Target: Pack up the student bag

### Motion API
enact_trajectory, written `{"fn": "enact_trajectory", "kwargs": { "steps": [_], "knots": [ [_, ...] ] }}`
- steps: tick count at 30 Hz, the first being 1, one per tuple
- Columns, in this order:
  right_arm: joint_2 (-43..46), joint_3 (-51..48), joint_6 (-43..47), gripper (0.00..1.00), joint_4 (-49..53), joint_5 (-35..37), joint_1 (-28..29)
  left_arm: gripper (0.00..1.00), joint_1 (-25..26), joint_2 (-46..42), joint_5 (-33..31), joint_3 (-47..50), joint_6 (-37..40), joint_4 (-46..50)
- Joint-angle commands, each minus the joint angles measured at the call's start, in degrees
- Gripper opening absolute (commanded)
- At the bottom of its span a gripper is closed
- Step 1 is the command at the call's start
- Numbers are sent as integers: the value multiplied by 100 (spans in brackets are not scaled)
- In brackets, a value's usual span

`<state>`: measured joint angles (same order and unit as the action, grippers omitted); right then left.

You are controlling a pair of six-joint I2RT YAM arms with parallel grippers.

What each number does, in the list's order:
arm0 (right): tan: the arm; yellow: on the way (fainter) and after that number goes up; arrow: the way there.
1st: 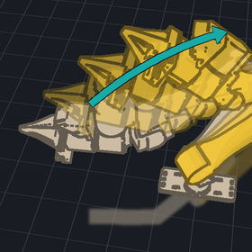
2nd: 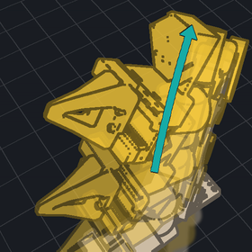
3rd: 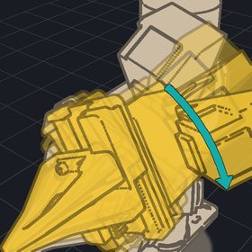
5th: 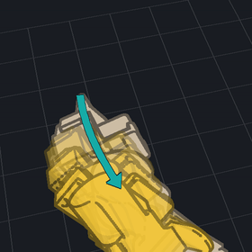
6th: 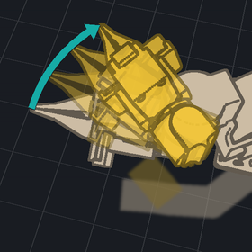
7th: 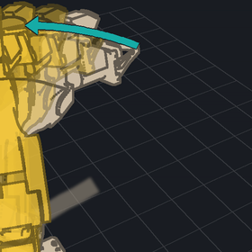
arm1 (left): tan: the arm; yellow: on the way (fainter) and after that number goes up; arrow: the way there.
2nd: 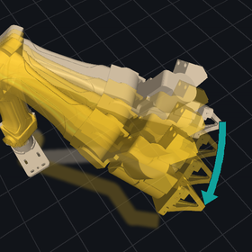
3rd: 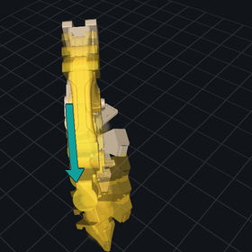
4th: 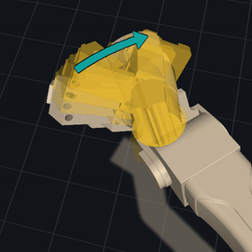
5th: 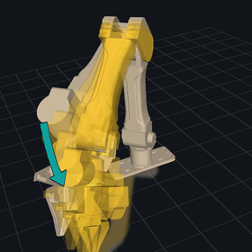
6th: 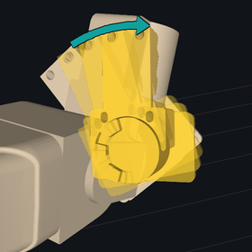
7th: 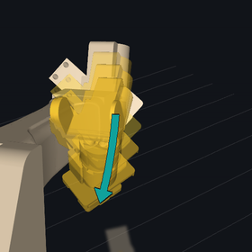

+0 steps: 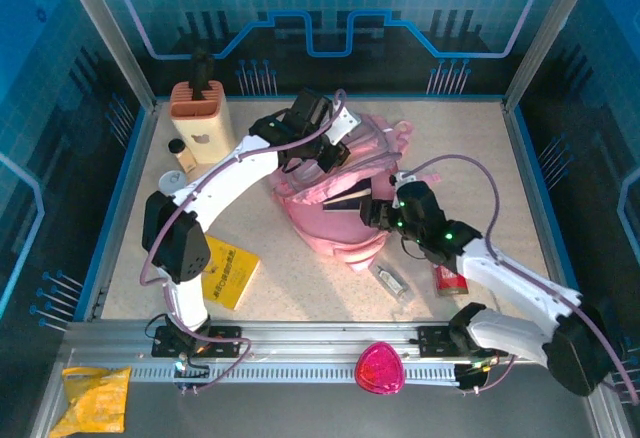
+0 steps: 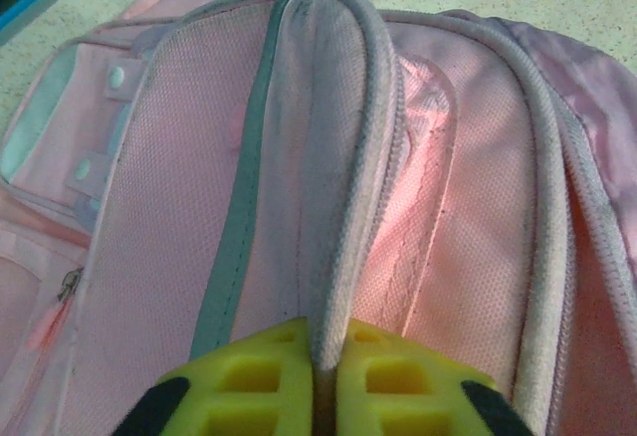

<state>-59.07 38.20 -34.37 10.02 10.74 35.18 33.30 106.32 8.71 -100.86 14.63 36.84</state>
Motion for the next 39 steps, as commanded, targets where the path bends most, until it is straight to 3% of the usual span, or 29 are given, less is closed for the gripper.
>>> {"fn": "enact_trajectory", "kwargs": {
  "steps": [1,4,9,13,16,20,29,34,39],
  "knots": [
    [485,-16,499,84,905,-12,-72,19,66,145,349,69,-327,-456],
    [695,142,741,100,1228,-123,-125,37,146,175,275,57,-474,-397],
    [443,614,910,100,1699,-506,-335,63,180,-228,296,270,-1084,-481],
    [150,868,897,100,1755,-888,-311,73,176,-1064,359,1054,-1678,-881],
    [135,728,983,100,1338,-1101,-218,82,162,-1763,14,1692,-2154,-1085],
    [-130,804,1188,100,1309,-1358,-143,87,-42,-2538,-549,2369,-2948,-808],
    [-583,804,1435,100,1134,-1435,403,99,-559,-3948,-1029,4197,-4644,-274],
    [-920,887,1387,100,1013,-1265,734,99,-812,-4714,-1550,5213,-5697,-56],
    [-1283,930,1442,100,609,-1157,1074,99,-1413,-5243,-2335,5838,-6318,626]
  ]
}}
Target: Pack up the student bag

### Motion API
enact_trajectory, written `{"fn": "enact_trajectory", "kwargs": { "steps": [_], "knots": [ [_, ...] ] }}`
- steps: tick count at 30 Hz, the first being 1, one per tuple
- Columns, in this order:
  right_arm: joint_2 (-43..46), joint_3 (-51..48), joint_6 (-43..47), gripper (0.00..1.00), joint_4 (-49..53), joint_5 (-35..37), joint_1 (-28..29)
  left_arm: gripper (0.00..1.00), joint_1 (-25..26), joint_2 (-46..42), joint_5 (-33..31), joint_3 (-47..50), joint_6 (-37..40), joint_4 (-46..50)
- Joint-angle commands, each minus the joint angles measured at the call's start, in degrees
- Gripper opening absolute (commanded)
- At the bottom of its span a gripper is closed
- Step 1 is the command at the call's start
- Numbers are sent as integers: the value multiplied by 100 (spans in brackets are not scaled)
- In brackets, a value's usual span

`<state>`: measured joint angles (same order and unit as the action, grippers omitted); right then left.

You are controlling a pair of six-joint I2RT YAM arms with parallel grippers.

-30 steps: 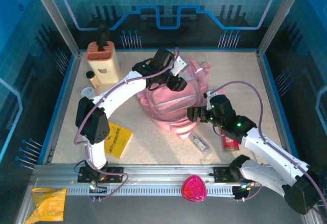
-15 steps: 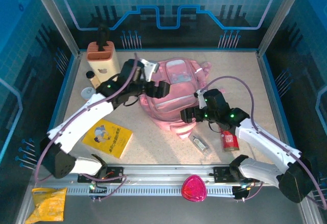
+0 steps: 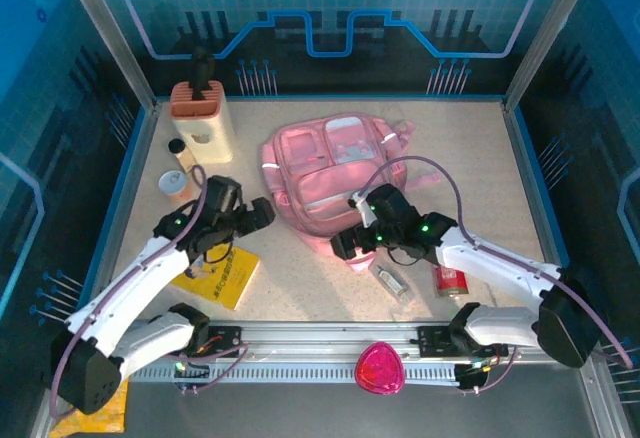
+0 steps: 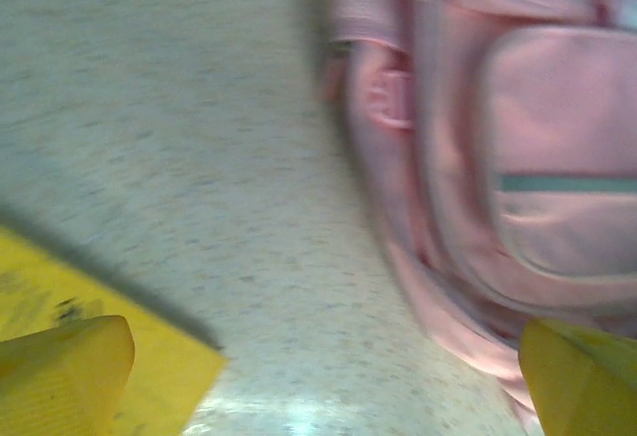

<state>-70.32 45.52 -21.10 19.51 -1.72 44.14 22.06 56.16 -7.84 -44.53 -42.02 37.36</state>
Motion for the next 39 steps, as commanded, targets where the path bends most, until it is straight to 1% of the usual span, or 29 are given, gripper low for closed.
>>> {"fn": "enact_trajectory", "kwargs": {
  "steps": [1,4,7,10,12,14,17,20,22,25,27,31,33,36,39],
  "knots": [
    [-245,229,71,100,-396,122,254,99,-480,-299,-783,266,-741,755],
    [-480,340,-36,100,-523,130,529,99,-1117,-494,-777,516,-1049,1053],
    [-731,429,-104,100,-669,203,817,99,-1815,-676,-786,851,-1200,1016],
    [-959,457,-206,100,-796,211,972,99,-2741,-644,-468,1118,-1254,850],
    [-1082,657,-251,100,-833,163,1031,99,-3229,-592,-304,1194,-1276,807],
    [-1182,712,-263,99,-877,176,1091,99,-3594,-588,-151,1277,-1321,754],
    [-1331,767,-302,100,-918,219,1114,99,-3992,-563,-136,1450,-1413,617],
    [-1430,883,-359,100,-800,352,1114,99,-4406,-437,63,1557,-1424,534],
    [-1458,963,-362,100,-758,415,1113,99,-4515,-364,52,1614,-1463,466],
    [-1506,1078,-373,100,-734,503,1114,99,-4544,-293,-78,1797,-1578,325],
    [-1543,1169,-380,100,-674,562,1114,99,-4547,-232,48,1966,-1584,38],
    [-1602,1283,-339,100,-612,592,1107,99,-4550,82,119,2019,-1534,-184],
    [-1616,1294,-336,100,-602,615,1092,99,-4553,189,263,1999,-1488,-304],
    [-1640,1266,-312,100,-649,641,1080,99,-4486,212,660,2070,-1339,-759],
    [-1677,1289,-297,100,-565,696,1057,99,-4360,208,752,2113,-1258,-921]
  ]
}}
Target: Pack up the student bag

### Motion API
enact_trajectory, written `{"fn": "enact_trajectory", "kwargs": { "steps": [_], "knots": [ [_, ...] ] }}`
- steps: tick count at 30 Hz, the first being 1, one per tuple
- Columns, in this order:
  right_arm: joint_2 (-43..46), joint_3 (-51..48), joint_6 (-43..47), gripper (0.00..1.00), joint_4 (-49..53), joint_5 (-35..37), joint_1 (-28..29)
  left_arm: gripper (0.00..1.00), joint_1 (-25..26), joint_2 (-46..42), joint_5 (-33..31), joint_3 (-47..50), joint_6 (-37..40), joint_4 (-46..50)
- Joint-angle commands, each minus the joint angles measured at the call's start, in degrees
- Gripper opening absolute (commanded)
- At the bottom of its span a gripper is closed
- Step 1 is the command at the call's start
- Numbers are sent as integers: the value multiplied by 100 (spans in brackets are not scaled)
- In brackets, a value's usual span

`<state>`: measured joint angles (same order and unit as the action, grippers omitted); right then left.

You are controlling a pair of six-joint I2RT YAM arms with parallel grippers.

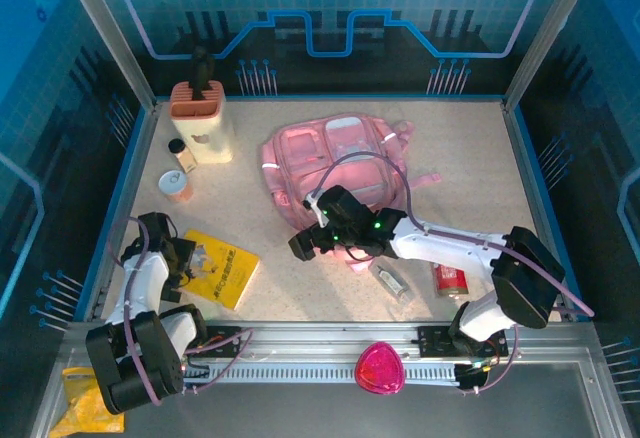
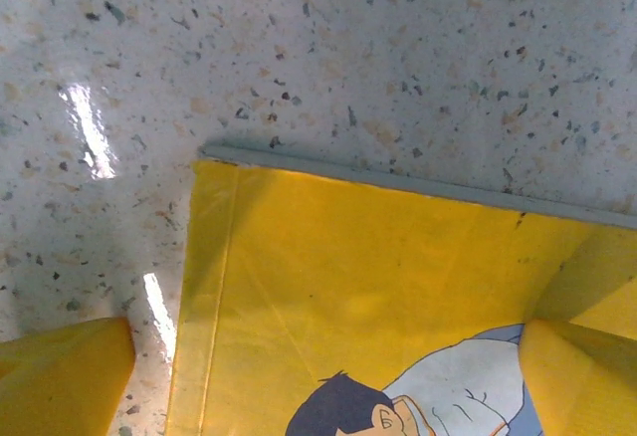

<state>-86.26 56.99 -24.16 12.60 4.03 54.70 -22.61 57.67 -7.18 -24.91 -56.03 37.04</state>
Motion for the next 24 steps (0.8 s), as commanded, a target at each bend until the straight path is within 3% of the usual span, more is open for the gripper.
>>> {"fn": "enact_trajectory", "kwargs": {
  "steps": [1,4,13,24],
  "knots": [
    [-71,133,8,100,147,135,-2,99,201,64,765,174,171,-1009],
    [-58,69,-96,100,166,251,-33,98,577,185,1125,146,252,-1364],
    [11,-27,-172,100,235,141,-108,84,1909,436,969,-273,567,-1590],
    [42,-78,-296,100,212,-216,-283,76,2948,1068,1410,-785,1178,-2213]
  ]
}}
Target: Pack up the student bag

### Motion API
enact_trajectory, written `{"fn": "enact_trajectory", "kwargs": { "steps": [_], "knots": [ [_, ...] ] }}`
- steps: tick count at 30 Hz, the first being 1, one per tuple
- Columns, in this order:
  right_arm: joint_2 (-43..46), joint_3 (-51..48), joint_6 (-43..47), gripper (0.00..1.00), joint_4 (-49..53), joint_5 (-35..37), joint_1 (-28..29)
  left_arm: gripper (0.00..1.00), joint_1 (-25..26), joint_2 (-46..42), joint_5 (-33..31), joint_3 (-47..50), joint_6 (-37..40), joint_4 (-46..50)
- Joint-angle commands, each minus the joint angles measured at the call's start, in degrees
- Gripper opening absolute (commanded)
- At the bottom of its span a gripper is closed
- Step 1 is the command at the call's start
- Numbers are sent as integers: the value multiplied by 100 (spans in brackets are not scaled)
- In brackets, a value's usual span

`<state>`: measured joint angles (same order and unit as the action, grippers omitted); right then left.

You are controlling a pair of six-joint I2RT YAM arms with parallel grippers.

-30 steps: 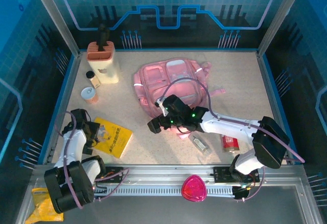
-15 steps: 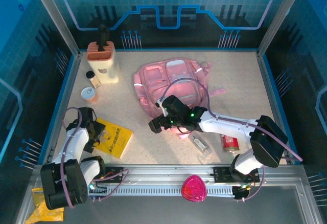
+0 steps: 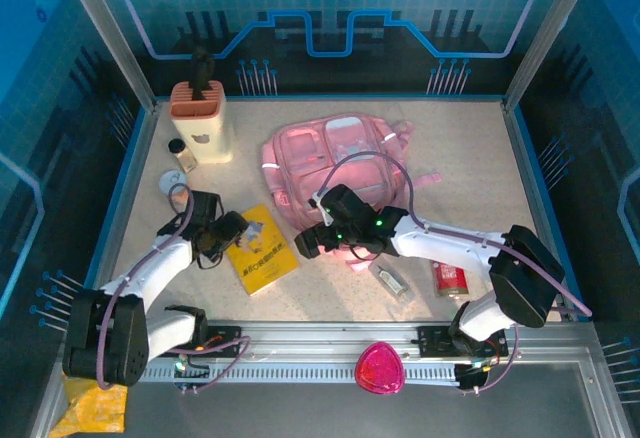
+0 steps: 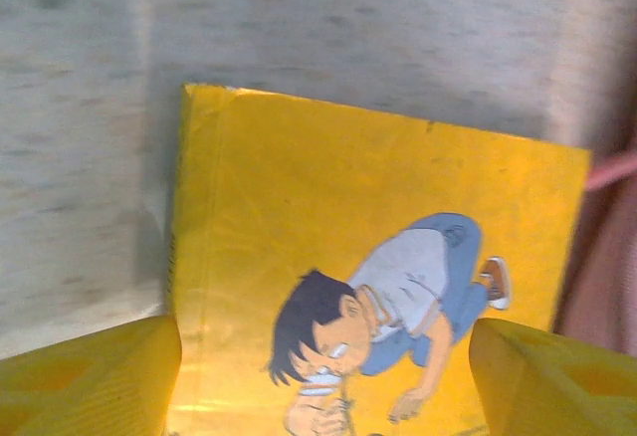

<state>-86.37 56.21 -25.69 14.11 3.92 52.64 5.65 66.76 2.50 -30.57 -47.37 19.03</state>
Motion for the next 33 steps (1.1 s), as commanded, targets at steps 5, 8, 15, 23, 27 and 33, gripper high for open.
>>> {"fn": "enact_trajectory", "kwargs": {
  "steps": [5,8,15,23,27,33],
  "knots": [
    [-179,153,-612,96,63,-413,39,76,147,99,24,-359,508,147],
    [-599,636,-840,92,544,-371,248,76,143,-157,-13,-310,521,420],
    [-1401,1010,-1421,86,458,-450,516,76,145,-924,-205,-154,736,1123],
    [-1976,1262,-1749,73,246,-327,664,79,138,-1402,-257,117,730,1325],
    [-2276,1477,-1772,72,416,-91,747,80,138,-1336,-263,196,710,1315],
    [-2587,1757,-1751,73,521,-120,970,80,130,-1203,-495,194,730,1415]
  ]
}}
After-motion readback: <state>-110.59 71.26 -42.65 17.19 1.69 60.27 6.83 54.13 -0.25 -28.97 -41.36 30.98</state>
